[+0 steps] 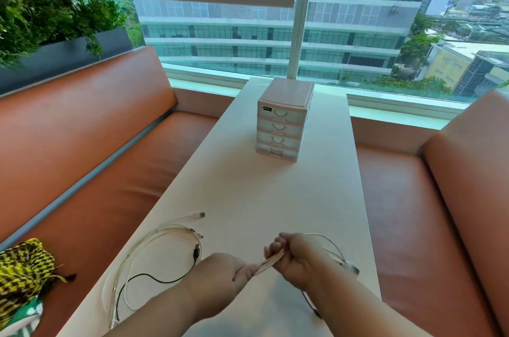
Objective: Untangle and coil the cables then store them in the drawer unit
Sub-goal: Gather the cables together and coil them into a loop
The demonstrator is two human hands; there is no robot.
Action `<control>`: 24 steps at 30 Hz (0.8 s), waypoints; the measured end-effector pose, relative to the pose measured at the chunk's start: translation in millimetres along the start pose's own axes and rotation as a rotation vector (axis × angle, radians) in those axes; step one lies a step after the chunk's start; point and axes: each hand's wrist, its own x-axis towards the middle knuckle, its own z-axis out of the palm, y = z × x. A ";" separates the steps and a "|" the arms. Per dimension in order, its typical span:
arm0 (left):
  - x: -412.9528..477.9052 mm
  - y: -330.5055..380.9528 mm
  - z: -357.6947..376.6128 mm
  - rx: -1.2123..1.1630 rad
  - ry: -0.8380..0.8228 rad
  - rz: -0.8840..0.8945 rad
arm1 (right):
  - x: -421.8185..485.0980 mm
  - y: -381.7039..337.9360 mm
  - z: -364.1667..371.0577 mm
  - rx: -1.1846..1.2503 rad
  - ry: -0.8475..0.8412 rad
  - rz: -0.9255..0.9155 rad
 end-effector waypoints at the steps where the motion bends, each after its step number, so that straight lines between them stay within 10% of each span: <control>1: -1.7 -0.3 0.0 0.001 -0.016 -0.004 | 4.9 -5.4 -4.1 0.009 0.021 -0.021; 24: -24.1 -22.0 -14.6 0.012 -0.075 0.091 | 8.6 -61.6 -82.8 -0.479 0.411 -0.093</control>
